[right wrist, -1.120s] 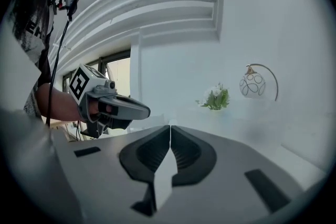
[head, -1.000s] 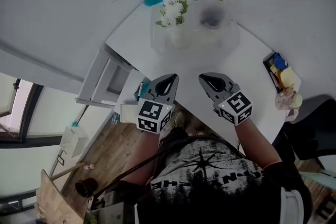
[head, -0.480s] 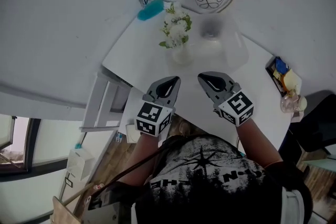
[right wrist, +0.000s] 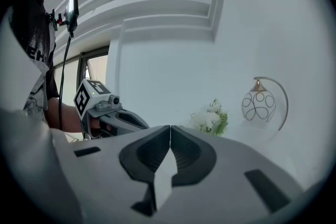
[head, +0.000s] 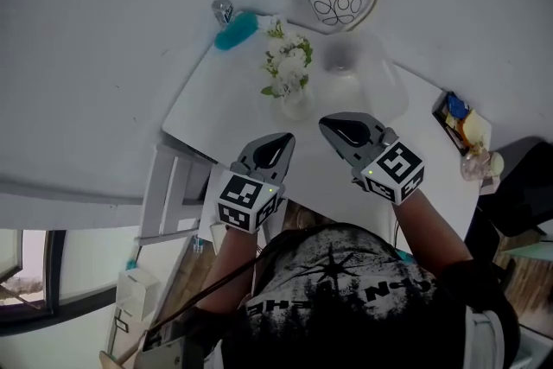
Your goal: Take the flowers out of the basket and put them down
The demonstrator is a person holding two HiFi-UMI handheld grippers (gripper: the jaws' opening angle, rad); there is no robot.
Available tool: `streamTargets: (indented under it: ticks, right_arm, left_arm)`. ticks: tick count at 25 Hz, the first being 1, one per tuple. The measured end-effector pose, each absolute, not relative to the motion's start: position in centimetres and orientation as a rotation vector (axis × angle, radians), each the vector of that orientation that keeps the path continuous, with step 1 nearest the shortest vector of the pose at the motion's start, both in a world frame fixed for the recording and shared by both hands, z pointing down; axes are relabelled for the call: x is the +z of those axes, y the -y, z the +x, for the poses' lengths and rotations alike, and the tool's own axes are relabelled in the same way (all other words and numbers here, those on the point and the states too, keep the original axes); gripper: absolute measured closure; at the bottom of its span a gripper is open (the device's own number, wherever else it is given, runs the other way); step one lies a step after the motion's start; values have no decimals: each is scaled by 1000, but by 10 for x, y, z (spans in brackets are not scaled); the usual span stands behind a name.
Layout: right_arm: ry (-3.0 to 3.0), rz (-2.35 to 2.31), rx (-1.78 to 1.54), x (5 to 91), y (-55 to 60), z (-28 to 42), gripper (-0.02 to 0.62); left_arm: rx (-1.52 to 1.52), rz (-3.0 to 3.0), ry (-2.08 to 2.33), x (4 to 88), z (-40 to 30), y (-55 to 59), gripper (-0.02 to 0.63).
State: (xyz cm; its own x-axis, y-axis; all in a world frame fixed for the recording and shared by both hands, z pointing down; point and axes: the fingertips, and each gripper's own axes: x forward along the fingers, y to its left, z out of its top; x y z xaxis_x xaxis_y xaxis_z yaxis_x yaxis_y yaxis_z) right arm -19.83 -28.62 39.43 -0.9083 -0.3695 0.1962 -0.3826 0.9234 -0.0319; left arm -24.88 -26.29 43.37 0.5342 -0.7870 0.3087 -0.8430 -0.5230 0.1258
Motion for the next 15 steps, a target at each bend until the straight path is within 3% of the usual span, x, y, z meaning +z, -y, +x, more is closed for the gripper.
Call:
streamTargets:
  ticks: [15]
  right_arm:
    - [2863,566,1,355,348,-210,577]
  left_arm:
    - [294,2546,1338,425,-277,297,595]
